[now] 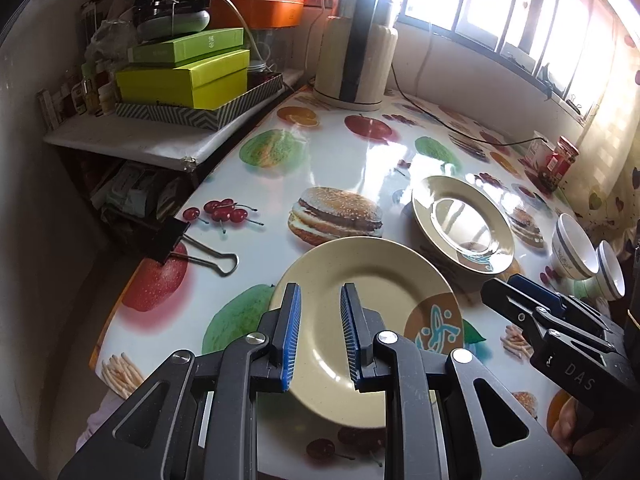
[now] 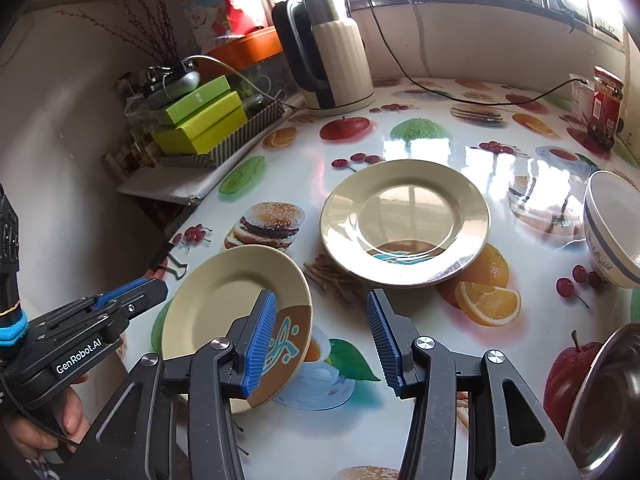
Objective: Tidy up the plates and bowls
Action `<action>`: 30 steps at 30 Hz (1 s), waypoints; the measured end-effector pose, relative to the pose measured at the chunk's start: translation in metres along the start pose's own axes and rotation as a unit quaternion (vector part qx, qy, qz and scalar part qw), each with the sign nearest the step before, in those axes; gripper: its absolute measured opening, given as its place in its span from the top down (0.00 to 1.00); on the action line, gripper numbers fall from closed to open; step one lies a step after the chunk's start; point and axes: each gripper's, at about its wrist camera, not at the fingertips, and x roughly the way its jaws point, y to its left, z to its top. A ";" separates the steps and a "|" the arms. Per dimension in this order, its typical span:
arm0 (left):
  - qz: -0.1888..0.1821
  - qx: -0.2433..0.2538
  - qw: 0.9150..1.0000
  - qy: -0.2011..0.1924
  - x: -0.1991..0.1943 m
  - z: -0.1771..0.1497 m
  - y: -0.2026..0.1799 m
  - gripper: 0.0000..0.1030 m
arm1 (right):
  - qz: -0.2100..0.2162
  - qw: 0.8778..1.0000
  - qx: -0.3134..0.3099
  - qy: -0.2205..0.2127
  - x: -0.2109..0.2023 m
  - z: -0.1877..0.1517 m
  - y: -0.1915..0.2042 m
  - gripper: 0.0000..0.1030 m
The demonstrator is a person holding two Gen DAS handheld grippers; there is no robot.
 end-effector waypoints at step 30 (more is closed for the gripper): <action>-0.111 0.018 0.993 0.046 0.063 0.058 -0.056 0.71 | -0.131 0.987 0.090 -0.021 0.008 0.034 -0.079 0.43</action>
